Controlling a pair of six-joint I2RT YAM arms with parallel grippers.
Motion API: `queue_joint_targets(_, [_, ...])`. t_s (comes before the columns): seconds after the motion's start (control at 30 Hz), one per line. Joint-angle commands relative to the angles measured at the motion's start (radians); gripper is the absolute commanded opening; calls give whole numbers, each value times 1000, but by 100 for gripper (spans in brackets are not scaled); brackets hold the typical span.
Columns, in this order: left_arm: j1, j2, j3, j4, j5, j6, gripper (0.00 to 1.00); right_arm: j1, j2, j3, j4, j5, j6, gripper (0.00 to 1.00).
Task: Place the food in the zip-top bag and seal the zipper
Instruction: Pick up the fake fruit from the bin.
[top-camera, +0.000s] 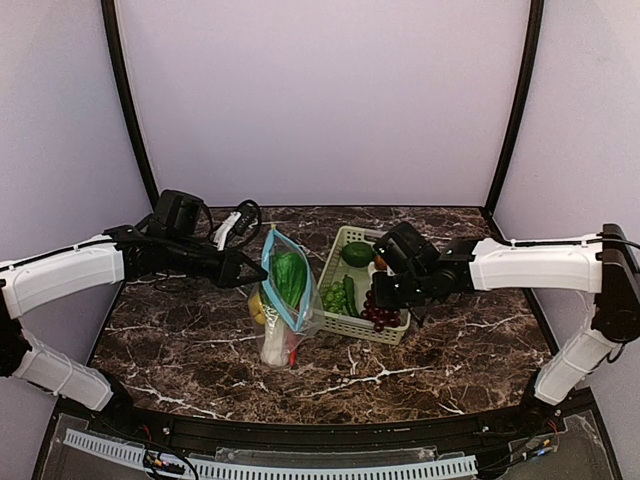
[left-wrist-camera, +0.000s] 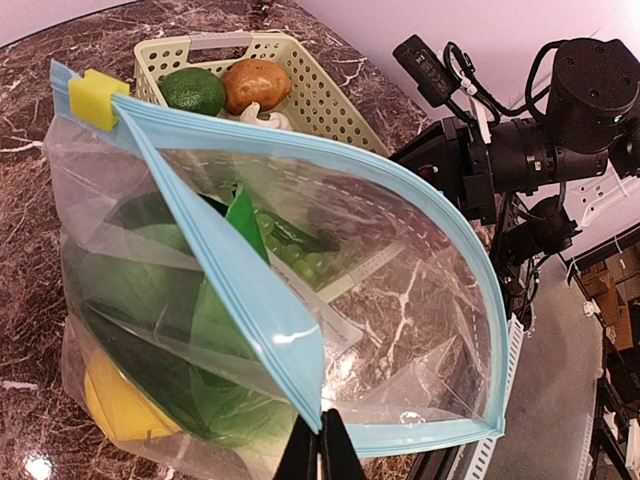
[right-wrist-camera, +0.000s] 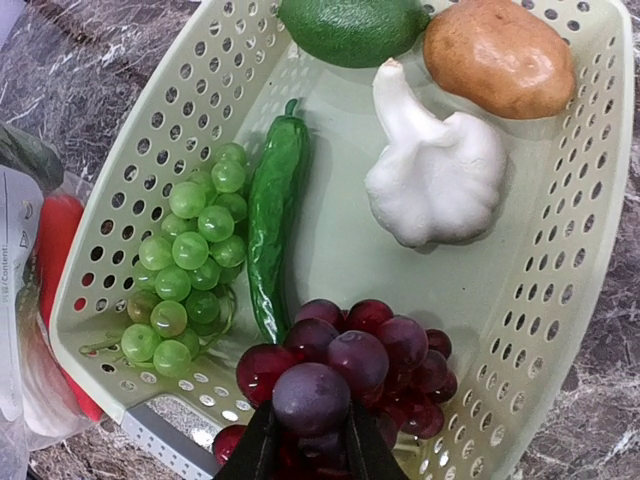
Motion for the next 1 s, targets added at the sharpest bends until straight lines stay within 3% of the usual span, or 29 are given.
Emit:
queue_joint_targets(0.0, [6,-43,-19,24,42,3,1,-4,-81,-21,-1,44,-6,15])
queue_joint_targets(0.3, [6,-75,-41,78,111,-15,1,-3,-245,-37,17,74,-46,7])
queue_joint_targets(0.57, [6,-98,-62,121,159,-35,1,41,-389,-11,116,1,-195,6])
queue_joint_targets(0.97, [6,-86,-70,136,178,-51,1,227,-379,171,207,-73,-303,6])
